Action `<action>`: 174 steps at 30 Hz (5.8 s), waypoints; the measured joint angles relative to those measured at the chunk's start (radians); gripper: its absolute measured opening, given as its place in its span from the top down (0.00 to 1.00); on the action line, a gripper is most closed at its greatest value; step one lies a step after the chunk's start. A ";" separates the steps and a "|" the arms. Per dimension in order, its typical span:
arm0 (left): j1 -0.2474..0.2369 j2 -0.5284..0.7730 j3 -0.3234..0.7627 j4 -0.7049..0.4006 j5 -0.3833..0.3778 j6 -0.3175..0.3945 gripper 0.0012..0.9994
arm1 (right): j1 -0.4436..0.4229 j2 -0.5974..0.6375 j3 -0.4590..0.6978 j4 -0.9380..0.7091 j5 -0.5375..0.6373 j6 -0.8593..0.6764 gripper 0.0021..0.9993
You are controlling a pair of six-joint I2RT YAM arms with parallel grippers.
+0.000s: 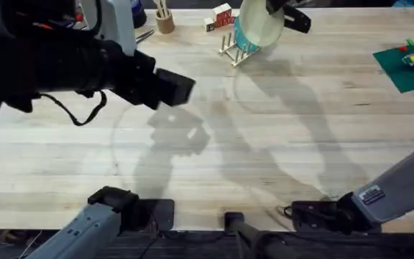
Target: Pick up the plates from the table one by one and place each into a slot on the dish rack.
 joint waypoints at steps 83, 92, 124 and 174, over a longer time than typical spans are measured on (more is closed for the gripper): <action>0.000 0.000 0.000 0.015 -0.023 0.020 0.00 | 0.050 0.271 0.013 0.270 0.072 0.021 0.97; 0.000 0.000 0.000 0.015 -0.023 0.020 0.00 | 0.050 0.320 0.013 0.274 0.065 0.024 0.97; 0.000 0.000 0.000 0.015 -0.023 0.020 0.00 | 0.112 0.292 0.188 0.215 0.215 0.198 0.97; 0.000 0.000 0.000 0.015 -0.023 0.020 0.00 | 0.121 0.175 0.246 0.101 0.240 0.246 0.97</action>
